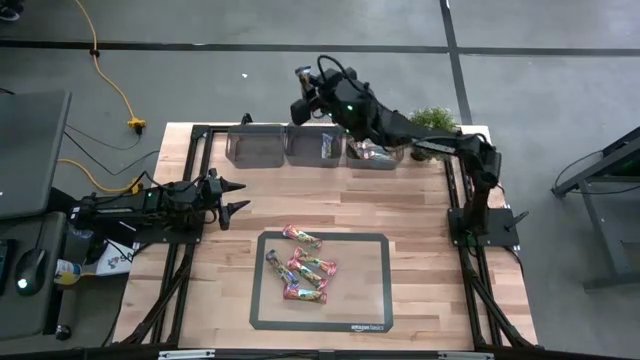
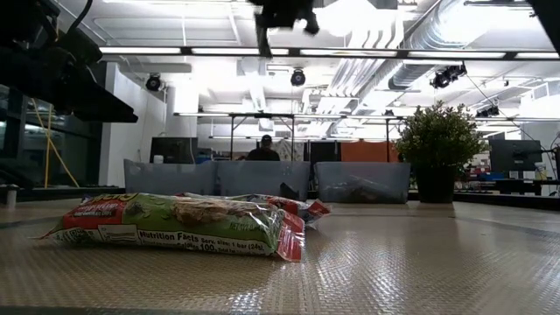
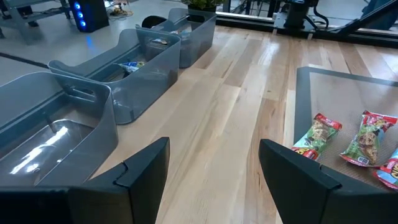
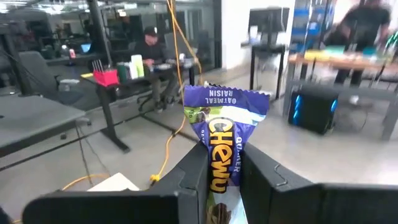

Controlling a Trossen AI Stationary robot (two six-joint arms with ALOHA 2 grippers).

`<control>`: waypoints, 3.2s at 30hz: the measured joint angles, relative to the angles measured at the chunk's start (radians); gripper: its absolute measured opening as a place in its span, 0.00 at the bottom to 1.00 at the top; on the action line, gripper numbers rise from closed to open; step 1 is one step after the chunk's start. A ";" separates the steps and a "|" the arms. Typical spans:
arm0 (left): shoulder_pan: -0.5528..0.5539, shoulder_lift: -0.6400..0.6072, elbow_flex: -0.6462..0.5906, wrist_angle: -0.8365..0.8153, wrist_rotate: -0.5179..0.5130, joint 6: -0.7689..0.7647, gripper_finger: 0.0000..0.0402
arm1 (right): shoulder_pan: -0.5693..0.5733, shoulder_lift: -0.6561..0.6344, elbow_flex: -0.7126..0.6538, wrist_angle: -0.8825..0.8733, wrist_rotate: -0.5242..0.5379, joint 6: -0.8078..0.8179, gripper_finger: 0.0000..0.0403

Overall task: Pick and place Granola Bars by type
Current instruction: Put the blue granola bar into the middle black bin

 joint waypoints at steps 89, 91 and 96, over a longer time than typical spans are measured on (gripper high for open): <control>0.000 0.000 0.000 0.000 0.000 0.000 0.60 | -0.197 0.297 -0.001 -0.422 -0.682 0.323 0.35; 0.000 0.000 0.000 0.000 0.000 0.000 0.60 | -0.194 0.292 -0.001 -0.395 -0.723 0.319 0.35; 0.000 0.000 0.000 0.001 0.000 0.000 0.60 | -0.171 0.239 -0.001 -0.340 -0.758 0.263 0.36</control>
